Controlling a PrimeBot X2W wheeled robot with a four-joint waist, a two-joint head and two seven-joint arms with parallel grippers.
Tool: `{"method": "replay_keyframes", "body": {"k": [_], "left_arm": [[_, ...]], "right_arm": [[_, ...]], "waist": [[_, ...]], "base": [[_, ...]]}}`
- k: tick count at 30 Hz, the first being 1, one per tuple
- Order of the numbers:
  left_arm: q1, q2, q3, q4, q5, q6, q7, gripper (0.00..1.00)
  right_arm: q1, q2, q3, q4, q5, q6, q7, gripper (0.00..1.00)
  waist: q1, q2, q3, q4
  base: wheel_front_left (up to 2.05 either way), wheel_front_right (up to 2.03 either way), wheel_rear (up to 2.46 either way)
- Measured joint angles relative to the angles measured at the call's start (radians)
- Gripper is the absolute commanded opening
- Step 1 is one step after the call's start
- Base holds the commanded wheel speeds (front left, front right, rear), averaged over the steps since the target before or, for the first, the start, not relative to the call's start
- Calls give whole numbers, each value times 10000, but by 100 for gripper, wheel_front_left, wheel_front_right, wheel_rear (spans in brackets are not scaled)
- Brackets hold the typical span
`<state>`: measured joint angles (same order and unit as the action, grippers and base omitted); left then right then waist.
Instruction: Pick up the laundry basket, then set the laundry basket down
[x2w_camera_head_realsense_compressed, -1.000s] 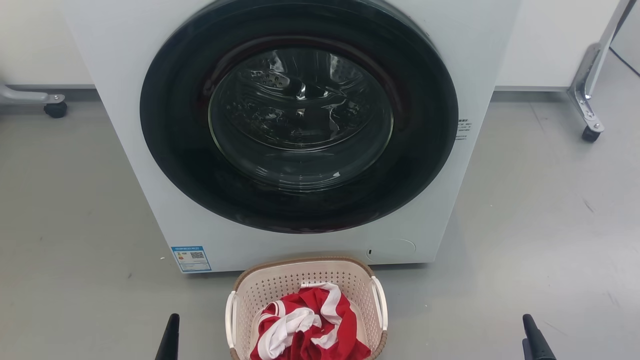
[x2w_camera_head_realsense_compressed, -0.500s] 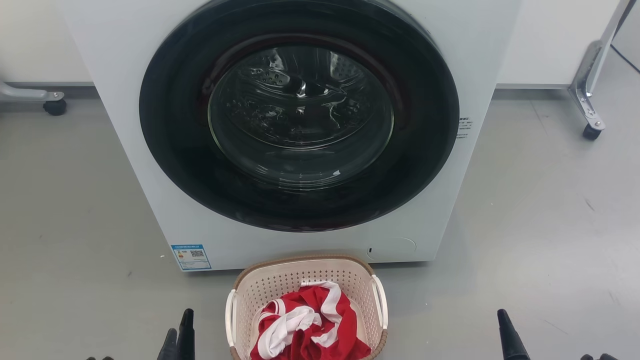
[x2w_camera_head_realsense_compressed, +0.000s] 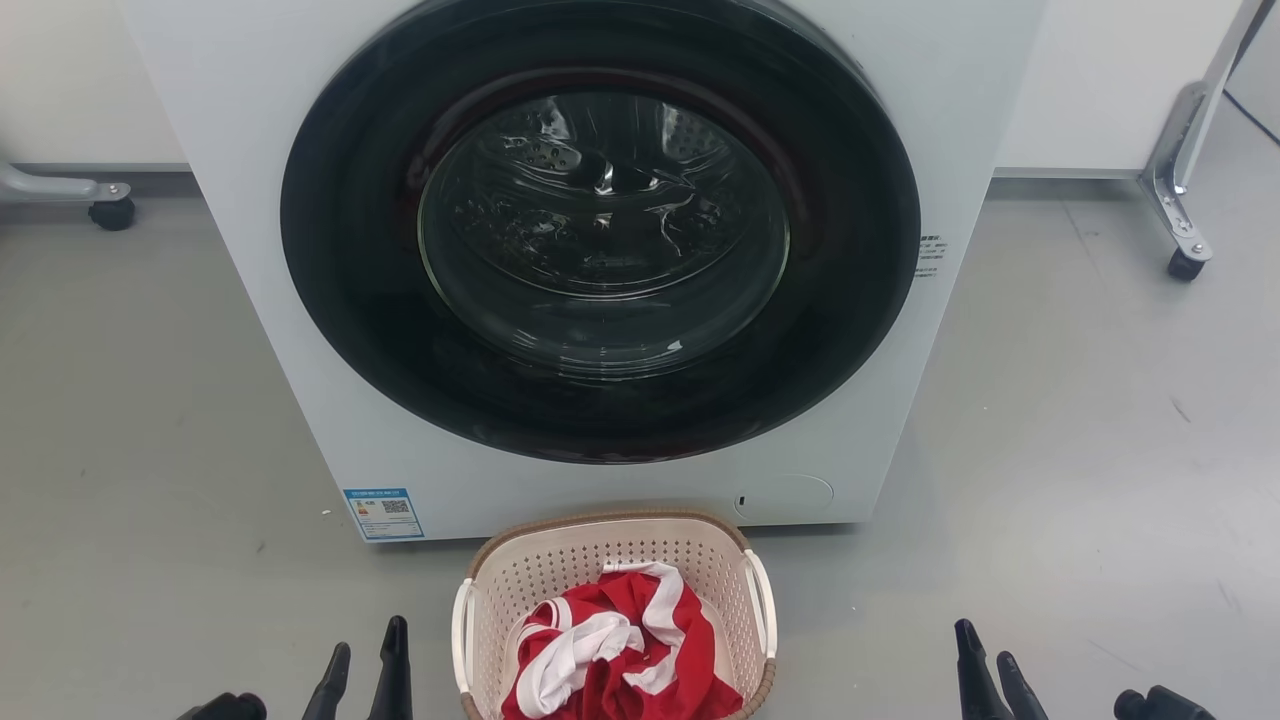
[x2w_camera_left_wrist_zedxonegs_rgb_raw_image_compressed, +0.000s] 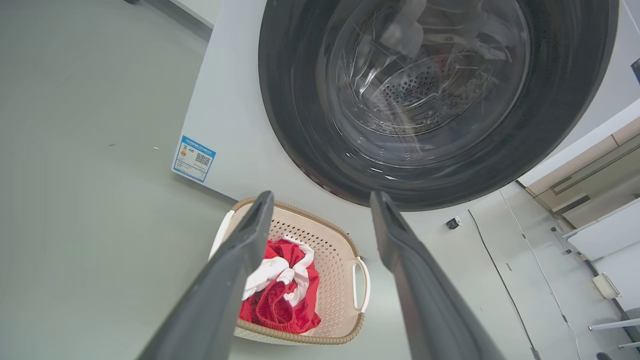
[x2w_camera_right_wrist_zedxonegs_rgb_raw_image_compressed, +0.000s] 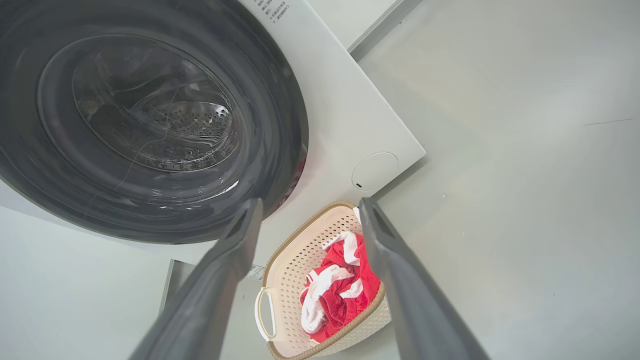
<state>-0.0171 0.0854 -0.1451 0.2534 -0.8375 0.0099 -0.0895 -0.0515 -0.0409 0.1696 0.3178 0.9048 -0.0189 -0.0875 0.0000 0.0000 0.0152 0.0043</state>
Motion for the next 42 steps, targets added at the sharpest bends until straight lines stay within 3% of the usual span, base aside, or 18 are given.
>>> {"method": "replay_keyframes", "body": {"k": [42], "left_arm": [[675, 209, -1206, -293, 6410, 1060, -1592, 100]], "right_arm": [[275, -96, 1655, -198, -6195, -1022, -1595, 100]], "waist": [[0, 0, -141, 14]], "base": [[0, 0, 0]]}}
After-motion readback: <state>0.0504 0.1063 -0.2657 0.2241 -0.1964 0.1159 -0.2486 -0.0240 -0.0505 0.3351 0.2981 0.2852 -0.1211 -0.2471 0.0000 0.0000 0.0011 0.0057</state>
